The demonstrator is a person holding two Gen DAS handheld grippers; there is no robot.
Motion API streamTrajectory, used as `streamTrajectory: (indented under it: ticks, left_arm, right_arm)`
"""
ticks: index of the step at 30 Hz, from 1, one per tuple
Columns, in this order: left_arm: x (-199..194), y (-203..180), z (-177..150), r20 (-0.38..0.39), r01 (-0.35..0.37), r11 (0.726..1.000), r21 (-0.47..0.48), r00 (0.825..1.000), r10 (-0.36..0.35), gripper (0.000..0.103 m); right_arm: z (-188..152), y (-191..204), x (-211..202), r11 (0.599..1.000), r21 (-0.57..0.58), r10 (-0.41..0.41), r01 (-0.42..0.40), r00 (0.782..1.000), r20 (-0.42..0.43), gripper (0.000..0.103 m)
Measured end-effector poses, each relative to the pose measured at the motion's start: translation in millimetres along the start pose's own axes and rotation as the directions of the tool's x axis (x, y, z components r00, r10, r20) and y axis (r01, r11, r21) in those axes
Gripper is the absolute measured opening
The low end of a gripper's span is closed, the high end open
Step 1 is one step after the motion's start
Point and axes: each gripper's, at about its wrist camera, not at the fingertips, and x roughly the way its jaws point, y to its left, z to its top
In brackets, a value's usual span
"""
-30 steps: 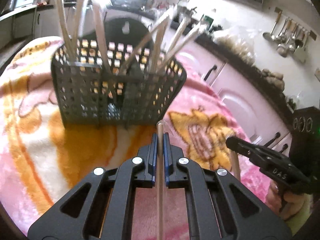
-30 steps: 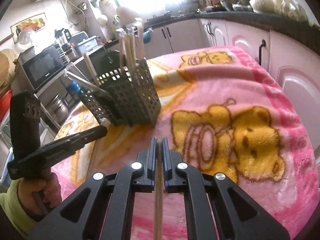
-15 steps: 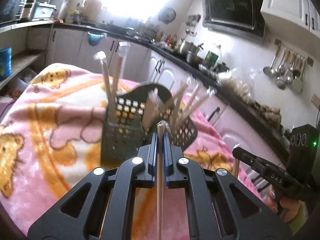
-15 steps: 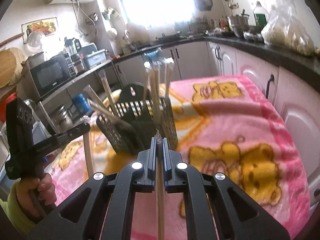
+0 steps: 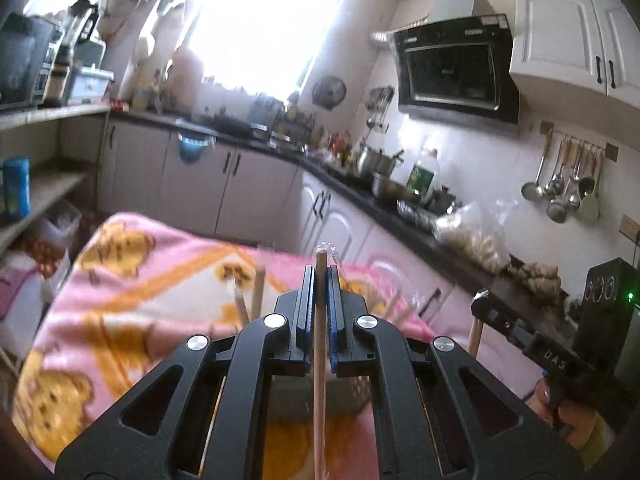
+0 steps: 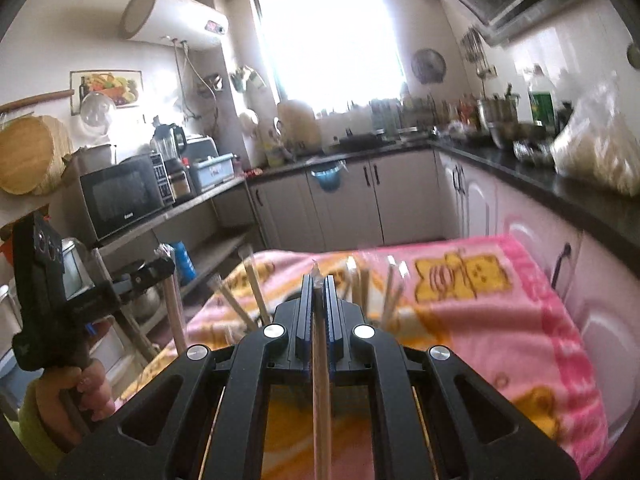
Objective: Organize utensils
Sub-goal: 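Lift both held chopstick pairs and carry them above the grey caddy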
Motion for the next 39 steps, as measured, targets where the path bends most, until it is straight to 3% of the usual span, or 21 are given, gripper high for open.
streamTrajectory:
  ticks: [9,20,30,39]
  left_arm:
    - [9.3,3.4,41.9,0.100,-0.061,0.997,0.050,0.993,0.056,0.001]
    - [38.7,9.0,51.2,0.159,-0.090,0.995,0.045,0.984,0.081,0.001]
    - [68.3,16.2,36.0,0.138,-0.096,0.994,0.051,0.986,0.088,0.001]
    - [87.8,22.1,20.8,0.086,-0.095,0.994,0.052,0.992,0.090,0.001]
  right_arm:
    - [34.1,16.4,25.9,0.999,-0.041,0.011,-0.009,0.998,0.065,0.006]
    - [58.7,16.2,55.0,0.998,-0.052,0.028,-0.021,0.991,0.134,0.006]
    - [60.8,9.2,84.3,0.999,-0.027,0.052,-0.047,0.982,0.184,0.006]
    - [38.1,4.0,113.6,0.998,-0.045,0.048,-0.041,0.985,0.169,0.006]
